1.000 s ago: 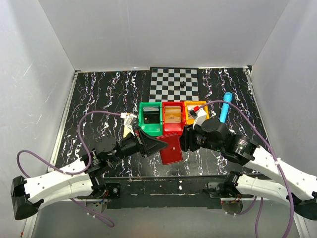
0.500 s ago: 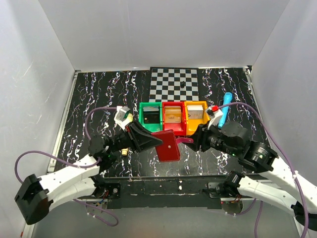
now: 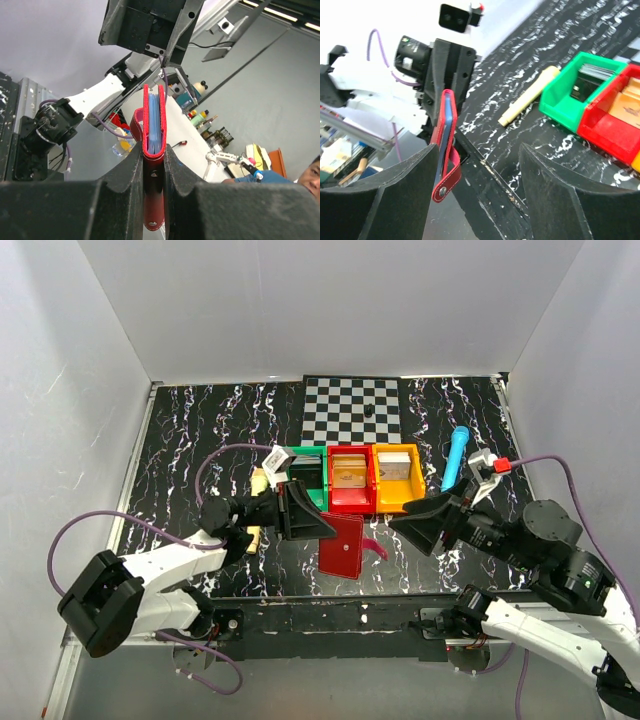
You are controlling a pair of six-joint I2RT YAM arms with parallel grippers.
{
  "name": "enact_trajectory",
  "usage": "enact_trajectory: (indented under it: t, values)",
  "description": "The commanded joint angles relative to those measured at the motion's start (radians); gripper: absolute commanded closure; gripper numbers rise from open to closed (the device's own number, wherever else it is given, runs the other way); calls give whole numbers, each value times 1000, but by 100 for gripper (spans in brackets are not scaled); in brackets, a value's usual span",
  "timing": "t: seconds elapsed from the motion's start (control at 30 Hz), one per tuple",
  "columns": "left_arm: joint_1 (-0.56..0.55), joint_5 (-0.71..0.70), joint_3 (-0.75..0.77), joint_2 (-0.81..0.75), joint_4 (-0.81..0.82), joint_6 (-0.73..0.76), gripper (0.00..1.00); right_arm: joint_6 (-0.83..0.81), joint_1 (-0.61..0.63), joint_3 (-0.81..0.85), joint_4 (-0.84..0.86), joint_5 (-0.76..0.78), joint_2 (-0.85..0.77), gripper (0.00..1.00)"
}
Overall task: Take the credit cards out of the card holder
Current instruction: Open the card holder at the center of the board.
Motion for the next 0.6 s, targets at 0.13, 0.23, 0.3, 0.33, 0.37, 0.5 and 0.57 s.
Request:
enact_trajectory:
  t: [0.13, 0.23, 0.3, 0.33, 0.37, 0.5, 0.57]
  values:
    - [15, 78, 152, -17, 402, -59, 100, -18, -3, 27, 136, -244, 33, 25]
    - [15, 78, 181, -11, 400, -74, 100, 6, -2, -1, 217, -289, 27, 25]
    - [13, 78, 183, -5, 400, -79, 100, 22, -2, -13, 262, -309, 27, 25]
    - [15, 79, 179, -3, 400, -79, 100, 26, -2, -15, 277, -313, 28, 26]
    - [15, 78, 179, 4, 400, -81, 100, 29, -2, -16, 285, -317, 35, 26]
    - [15, 70, 176, 11, 400, -81, 100, 34, -2, -17, 299, -321, 48, 27]
    - [15, 67, 175, 15, 400, -81, 100, 36, -2, -18, 304, -317, 53, 27]
